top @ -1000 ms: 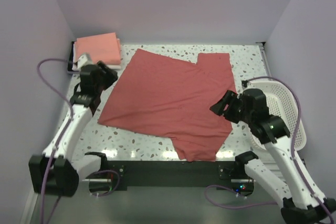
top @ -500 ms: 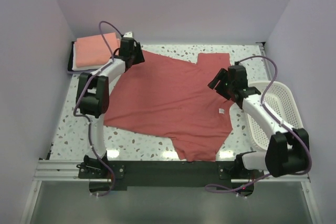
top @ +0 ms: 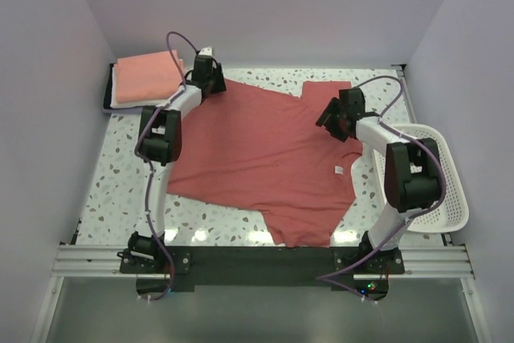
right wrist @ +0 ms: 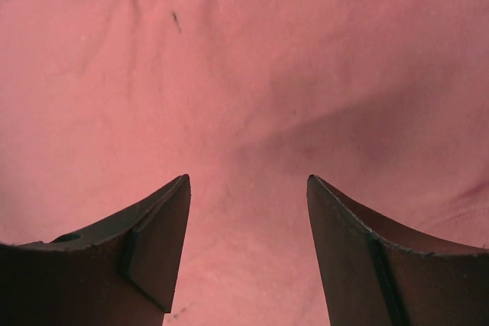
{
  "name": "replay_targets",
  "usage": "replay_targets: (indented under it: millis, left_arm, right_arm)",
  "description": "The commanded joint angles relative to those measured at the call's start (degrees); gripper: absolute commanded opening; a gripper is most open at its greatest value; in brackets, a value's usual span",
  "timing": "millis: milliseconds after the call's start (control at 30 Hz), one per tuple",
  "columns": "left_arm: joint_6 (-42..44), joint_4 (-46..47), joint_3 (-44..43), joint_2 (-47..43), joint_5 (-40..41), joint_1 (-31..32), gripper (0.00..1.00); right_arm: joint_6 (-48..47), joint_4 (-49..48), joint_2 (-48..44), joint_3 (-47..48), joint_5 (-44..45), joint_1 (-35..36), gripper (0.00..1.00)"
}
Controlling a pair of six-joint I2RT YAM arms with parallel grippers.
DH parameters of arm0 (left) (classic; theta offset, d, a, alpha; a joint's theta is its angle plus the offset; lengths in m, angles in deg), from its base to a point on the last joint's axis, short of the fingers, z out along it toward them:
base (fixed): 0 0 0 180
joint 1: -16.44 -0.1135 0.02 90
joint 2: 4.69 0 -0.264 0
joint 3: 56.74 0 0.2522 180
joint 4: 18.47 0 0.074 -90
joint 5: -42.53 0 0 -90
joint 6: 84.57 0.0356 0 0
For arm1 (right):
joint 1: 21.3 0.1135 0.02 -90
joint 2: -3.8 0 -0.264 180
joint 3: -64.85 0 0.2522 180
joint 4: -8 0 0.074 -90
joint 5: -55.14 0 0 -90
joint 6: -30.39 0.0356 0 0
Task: Fold and stack the t-shirts
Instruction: Flatten the tshirt out
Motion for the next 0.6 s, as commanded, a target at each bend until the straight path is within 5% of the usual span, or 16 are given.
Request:
replay_targets:
  millis: [0, 567]
  left_arm:
    - [-3.0, -4.0, -2.8, 1.8, 2.5, -3.0, 0.51]
    - [-9.2, -7.2, -2.1, 2.7, 2.5, -9.9, 0.45]
  right_arm:
    - [-1.3, -0.6, 3.7, 5.6, 1.6, -0.5, 0.66]
    - [-5.6, 17.2, 27.4, 35.7, 3.5, -0.8, 0.68]
